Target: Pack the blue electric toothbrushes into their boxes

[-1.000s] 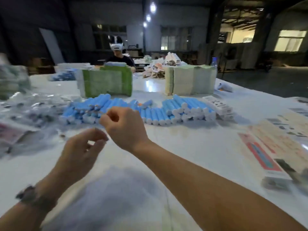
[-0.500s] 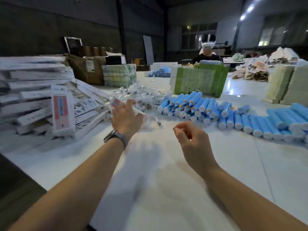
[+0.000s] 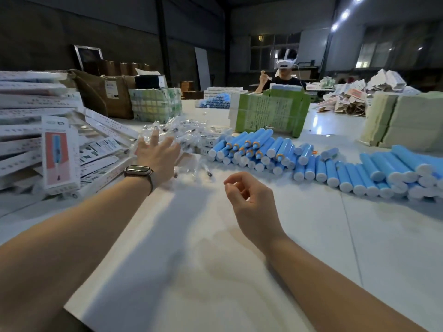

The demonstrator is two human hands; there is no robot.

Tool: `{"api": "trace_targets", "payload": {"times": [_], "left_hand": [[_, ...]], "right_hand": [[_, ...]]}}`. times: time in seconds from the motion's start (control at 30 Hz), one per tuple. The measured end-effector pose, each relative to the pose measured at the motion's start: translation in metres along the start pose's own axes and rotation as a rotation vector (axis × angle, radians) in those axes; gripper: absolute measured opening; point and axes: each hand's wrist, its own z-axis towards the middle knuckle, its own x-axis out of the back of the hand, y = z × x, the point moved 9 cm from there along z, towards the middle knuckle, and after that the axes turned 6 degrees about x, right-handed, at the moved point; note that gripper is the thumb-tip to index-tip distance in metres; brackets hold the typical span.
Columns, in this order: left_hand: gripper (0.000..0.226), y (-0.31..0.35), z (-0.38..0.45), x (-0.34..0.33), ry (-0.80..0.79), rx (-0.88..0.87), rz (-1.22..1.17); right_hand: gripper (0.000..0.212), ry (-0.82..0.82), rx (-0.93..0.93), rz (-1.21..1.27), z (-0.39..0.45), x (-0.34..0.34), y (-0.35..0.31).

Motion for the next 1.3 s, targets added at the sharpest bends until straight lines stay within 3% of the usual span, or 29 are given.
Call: {"api": "trace_targets", "payload": {"times": [0.1, 0.2, 0.37, 0.53, 0.63, 0.8, 1.0, 1.1, 1.17, 1.23, 1.3], "left_hand": [[0.044, 0.016, -0.023, 0.058, 0.186, -0.020, -0.179], [0.052, 0.049, -0.060, 0.109, 0.266, -0.067, -0.495], [0.059, 0.103, -0.107, 0.130, 0.103, -0.062, -1.340], [0.062, 0.117, -0.118, 0.122, -0.043, -0.169, -1.769], [0.070, 0.105, -0.119, 0.113, -0.119, -0.234, -1.774], [0.047, 0.080, -0.113, 0.101, -0.037, -0.183, -1.760], [0.041, 0.042, -0.093, 0.082, 0.029, -0.005, -1.797], [0.039, 0.034, -0.091, 0.075, 0.059, 0.030, -1.815], [0.042, 0.035, -0.091, 0.075, 0.092, 0.022, -1.811], [0.045, 0.035, -0.091, 0.074, 0.123, 0.035, -1.816], [0.044, 0.033, -0.092, 0.076, 0.174, 0.058, -1.800]], "right_hand": [[0.010, 0.064, -0.002, 0.013, 0.001, 0.007, -0.002], [0.020, 0.178, -0.035, 0.064, 0.007, 0.021, -0.005], [0.013, 0.429, -0.041, 0.225, 0.021, 0.058, -0.021], [0.020, 0.258, 0.015, 0.346, 0.025, 0.047, -0.040], [0.019, 0.105, 0.035, 0.403, 0.027, 0.031, -0.047], [0.017, -0.041, -0.049, 0.422, 0.025, 0.012, -0.038], [0.009, 0.065, -0.128, 0.311, 0.033, 0.030, -0.007], [0.008, 0.098, -0.215, 0.125, 0.053, 0.032, 0.023], [0.007, -0.030, -0.236, -0.118, 0.070, 0.012, 0.041], [0.023, -0.242, -0.220, -0.354, 0.082, -0.024, 0.055], [0.025, -0.428, -0.152, -0.538, 0.088, -0.059, 0.061]]}}
